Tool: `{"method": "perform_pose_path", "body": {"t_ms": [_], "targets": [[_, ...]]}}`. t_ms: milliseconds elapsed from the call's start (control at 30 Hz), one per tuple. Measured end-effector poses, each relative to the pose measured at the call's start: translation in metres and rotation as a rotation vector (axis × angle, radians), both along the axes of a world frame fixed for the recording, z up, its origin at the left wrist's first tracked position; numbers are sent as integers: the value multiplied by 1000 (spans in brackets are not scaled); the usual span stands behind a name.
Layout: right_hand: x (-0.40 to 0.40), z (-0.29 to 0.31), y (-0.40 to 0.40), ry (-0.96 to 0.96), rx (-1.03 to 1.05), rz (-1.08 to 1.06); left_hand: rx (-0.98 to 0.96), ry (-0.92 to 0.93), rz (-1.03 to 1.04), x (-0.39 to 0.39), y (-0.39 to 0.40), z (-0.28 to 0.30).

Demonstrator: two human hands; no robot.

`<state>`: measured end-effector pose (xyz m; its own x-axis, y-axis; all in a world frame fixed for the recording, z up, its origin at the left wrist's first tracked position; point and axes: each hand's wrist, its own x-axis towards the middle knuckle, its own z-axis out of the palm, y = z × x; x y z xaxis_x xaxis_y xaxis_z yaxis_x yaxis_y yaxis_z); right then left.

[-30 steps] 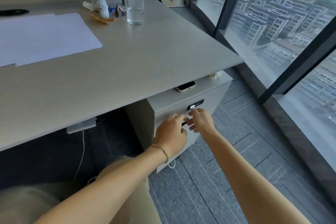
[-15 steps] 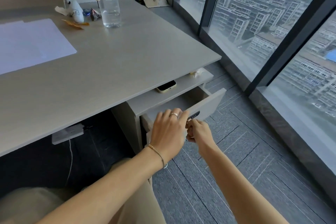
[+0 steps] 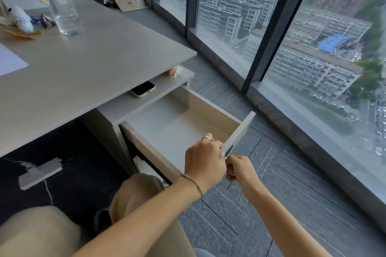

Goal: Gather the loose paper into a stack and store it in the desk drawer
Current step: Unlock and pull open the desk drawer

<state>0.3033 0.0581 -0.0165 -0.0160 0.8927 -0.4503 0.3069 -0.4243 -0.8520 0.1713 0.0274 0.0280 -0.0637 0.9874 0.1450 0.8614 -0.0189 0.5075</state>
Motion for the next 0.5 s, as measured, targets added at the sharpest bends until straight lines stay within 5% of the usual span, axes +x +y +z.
{"method": "perform_pose_path", "body": {"t_ms": [133,233,300,500], "targets": [[24,6,-18,-59,-23,-35,9,23,-62,25,-12,-2],[35,26,-26,-558,174,18,38,4,-103,29,-14,4],[30,53,-24,-715,401,-40,100,-33,-93,23,-9,18],[-76,146,-1,-481,839,91,387,-156,144,-63,19,101]]}}
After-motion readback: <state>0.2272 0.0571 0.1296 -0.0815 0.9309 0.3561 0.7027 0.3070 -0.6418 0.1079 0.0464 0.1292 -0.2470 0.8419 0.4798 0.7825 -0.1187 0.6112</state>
